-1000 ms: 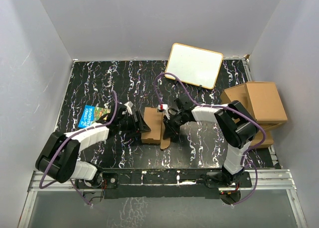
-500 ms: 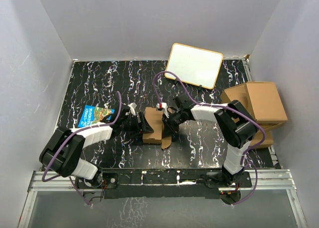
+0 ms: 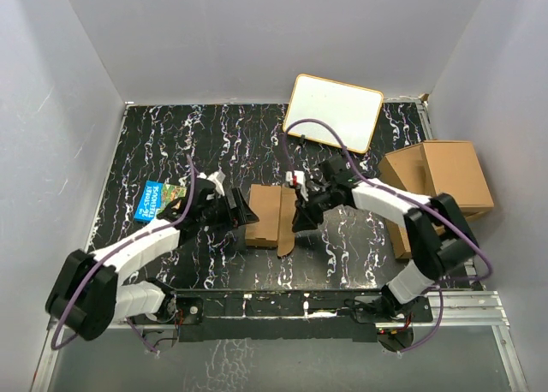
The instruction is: Fold the paper box
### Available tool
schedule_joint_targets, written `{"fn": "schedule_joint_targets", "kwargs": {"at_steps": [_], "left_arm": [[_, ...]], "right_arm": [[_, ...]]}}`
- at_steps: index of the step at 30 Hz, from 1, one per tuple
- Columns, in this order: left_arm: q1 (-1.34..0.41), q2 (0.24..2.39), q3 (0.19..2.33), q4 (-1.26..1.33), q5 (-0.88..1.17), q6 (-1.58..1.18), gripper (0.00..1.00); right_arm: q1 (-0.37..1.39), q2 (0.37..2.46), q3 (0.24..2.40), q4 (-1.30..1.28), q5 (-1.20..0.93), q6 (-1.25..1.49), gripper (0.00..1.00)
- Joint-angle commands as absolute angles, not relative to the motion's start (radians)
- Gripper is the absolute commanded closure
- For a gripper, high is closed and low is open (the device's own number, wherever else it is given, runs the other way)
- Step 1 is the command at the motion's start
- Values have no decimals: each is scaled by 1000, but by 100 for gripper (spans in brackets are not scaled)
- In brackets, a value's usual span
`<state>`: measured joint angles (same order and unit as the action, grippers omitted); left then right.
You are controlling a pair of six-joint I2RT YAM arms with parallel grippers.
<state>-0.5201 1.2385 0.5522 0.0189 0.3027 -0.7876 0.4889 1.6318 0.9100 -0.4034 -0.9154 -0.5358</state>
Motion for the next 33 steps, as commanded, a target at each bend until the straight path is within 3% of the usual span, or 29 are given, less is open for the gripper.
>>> {"fn": "schedule_joint_targets", "kwargs": {"at_steps": [1,4,10,14,22,33], "left_arm": [[-519,1099,568,-42,234,-749,17],[-517,1009,528,5,225,-753,17],[-512,862,394,158,214,-821,3],[-511,859,362,175,225,-842,3],[-511,931,351,181,191,-823,4],[-511,969,305,274,155,-838,6]], "right_arm": [[482,1482,861,-455,-1022,-767,60],[481,1423,814,-469,-1056,-923,43],[485,1391,734,-458,-1078,-1177,32],[525,1402,719,-448,-1037,-1308,32],[614,1379,652,-249,-888,-1249,32],[712,1398,608,-116,-771,-1180,46]]}}
